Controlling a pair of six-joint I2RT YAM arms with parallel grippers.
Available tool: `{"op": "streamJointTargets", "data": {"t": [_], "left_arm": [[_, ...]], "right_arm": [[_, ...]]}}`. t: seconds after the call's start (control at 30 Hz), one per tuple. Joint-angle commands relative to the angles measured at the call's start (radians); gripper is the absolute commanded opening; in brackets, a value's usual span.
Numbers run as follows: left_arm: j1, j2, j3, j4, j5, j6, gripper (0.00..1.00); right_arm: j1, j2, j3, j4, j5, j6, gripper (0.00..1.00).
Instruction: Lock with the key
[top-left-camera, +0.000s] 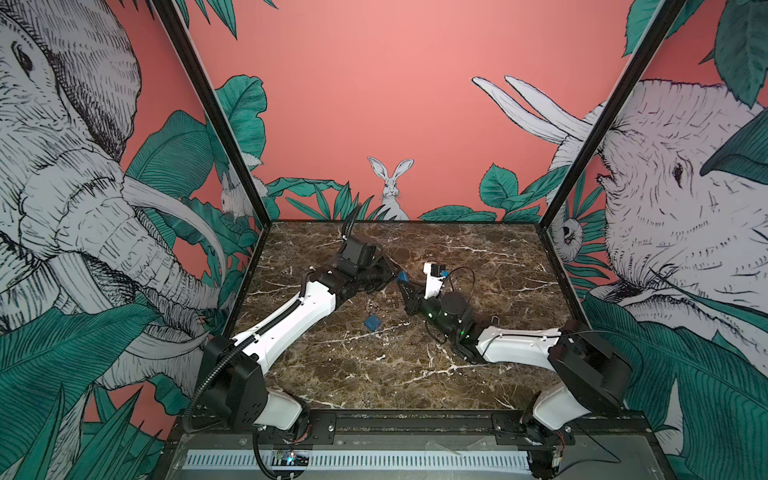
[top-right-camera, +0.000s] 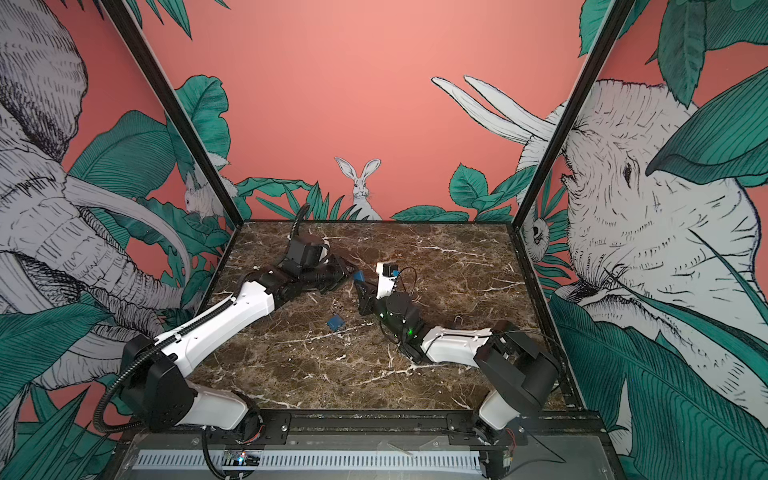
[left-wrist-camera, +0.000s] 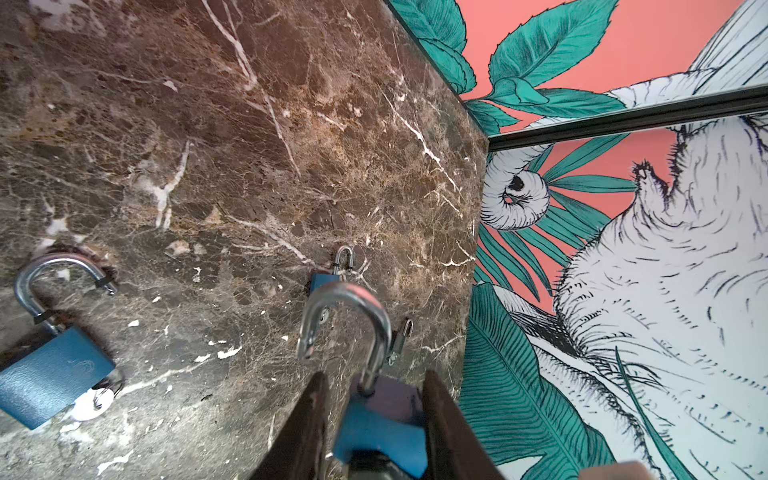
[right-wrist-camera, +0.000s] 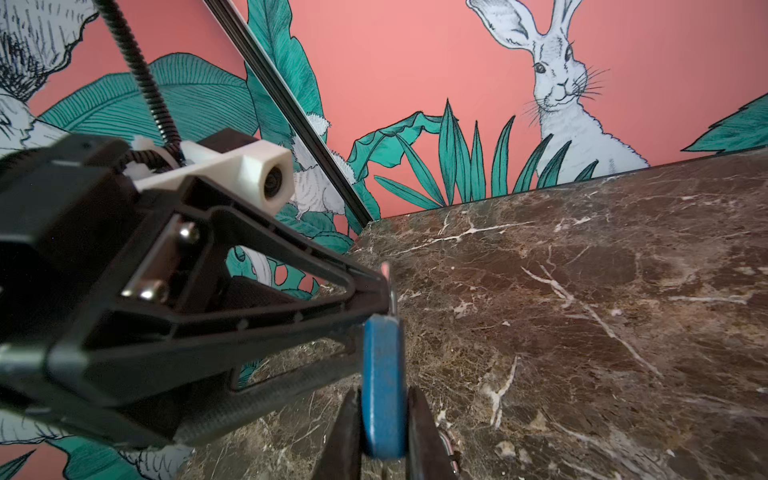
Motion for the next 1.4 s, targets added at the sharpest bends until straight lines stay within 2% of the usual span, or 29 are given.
{"op": "streamJointTargets", "data": {"t": [0.0, 0.07, 0.23, 0.4, 0.6, 0.7, 0.8, 0.93, 1.13, 1.37], "left_arm": [[-0.001, -0.052, -0.023, 0.025, -0.008, -0.001, 0.42], [0.001, -0.057, -0.028, 0.028, -0.012, 0.001, 0.44], [0.011, -0.083, -0.037, 0.013, -0.023, 0.017, 0.56], [0.068, -0.156, -0.077, -0.005, -0.018, 0.069, 0.63], [0.161, -0.304, -0.197, -0.015, 0.046, 0.161, 0.64], [0.164, -0.366, -0.248, -0.009, 0.073, 0.238, 0.65], [0.164, -0.383, -0.307, 0.039, 0.153, 0.27, 0.64], [0.143, -0.353, -0.359, 0.07, 0.229, 0.296, 0.61], [0.11, -0.293, -0.342, 0.102, 0.242, 0.323, 0.6], [0.11, -0.284, -0.326, 0.115, 0.255, 0.318, 0.57]], "right_arm": [[-0.004, -0.046, 0.015, 0.039, -0.009, -0.021, 0.0], [-0.008, -0.05, 0.011, 0.037, -0.011, -0.022, 0.0], [-0.013, -0.067, 0.004, 0.029, -0.044, -0.023, 0.0], [-0.03, -0.118, 0.004, -0.043, -0.115, -0.044, 0.0], [-0.106, -0.182, 0.028, -0.199, -0.32, -0.029, 0.0], [-0.153, -0.212, 0.048, -0.29, -0.422, -0.011, 0.0], [-0.184, -0.245, 0.075, -0.384, -0.491, 0.006, 0.0], [-0.208, -0.27, 0.122, -0.485, -0.561, 0.033, 0.0], [-0.212, -0.24, 0.171, -0.525, -0.644, 0.098, 0.0], [-0.213, -0.207, 0.179, -0.526, -0.672, 0.105, 0.0]]}}
